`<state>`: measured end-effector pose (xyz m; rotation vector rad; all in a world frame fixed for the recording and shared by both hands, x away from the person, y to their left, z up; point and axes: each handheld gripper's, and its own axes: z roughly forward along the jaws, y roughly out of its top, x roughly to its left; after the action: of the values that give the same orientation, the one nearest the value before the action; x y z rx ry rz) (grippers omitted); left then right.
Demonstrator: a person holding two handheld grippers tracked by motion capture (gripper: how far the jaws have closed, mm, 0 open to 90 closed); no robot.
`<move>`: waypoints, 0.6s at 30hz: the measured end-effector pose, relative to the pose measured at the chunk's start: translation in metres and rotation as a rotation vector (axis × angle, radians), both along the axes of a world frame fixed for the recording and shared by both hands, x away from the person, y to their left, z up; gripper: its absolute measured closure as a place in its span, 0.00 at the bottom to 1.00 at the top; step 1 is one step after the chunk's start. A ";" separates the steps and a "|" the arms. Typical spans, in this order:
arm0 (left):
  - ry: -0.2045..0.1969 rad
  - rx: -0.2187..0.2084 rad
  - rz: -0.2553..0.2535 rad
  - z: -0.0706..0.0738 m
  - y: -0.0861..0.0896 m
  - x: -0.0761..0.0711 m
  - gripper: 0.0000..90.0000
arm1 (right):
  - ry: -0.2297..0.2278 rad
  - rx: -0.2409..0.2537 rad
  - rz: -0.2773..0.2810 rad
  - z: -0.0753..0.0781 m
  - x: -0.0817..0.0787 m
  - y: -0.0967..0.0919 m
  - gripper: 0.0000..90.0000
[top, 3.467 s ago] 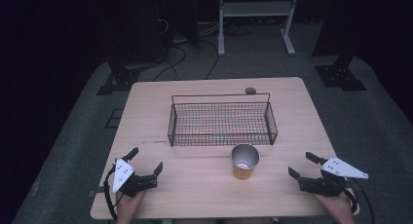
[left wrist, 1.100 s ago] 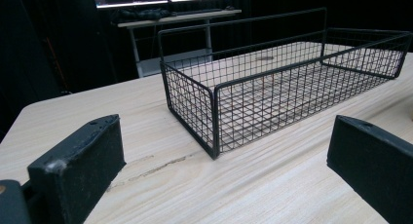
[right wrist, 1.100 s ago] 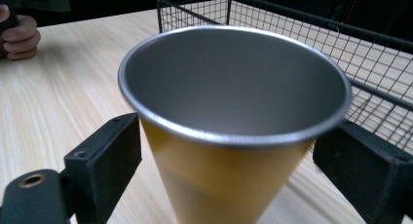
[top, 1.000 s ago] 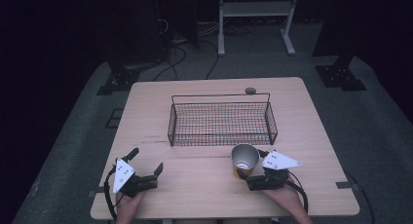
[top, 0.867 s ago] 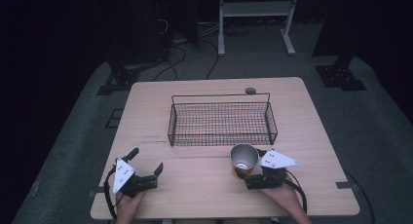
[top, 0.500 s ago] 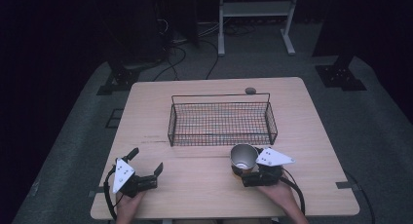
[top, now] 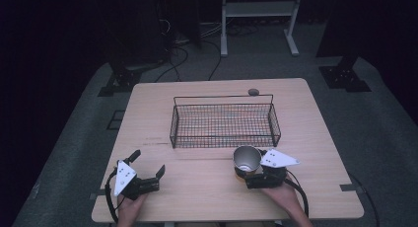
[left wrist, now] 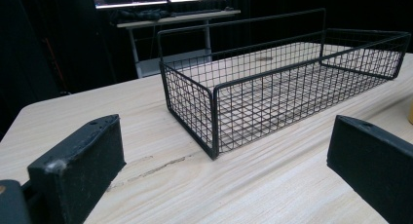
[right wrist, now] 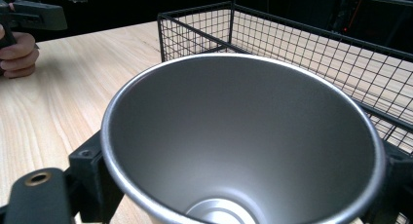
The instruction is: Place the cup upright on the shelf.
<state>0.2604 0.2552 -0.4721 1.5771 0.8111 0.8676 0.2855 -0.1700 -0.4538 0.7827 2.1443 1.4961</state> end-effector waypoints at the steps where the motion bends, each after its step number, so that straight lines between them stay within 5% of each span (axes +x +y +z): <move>1: 0.000 0.000 0.000 0.000 0.000 0.000 0.00 | 0.002 0.001 0.001 0.000 0.000 0.000 0.13; 12: 0.000 0.000 0.000 0.000 0.000 0.000 0.00 | 0.020 -0.020 0.027 0.007 0.002 -0.004 0.13; 18: 0.000 0.000 0.000 0.000 0.000 0.000 0.00 | 0.034 0.017 0.046 0.015 0.005 -0.005 0.13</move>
<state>0.2603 0.2554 -0.4721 1.5777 0.8112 0.8675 0.2903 -0.1748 -0.4391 0.7743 2.1914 1.5365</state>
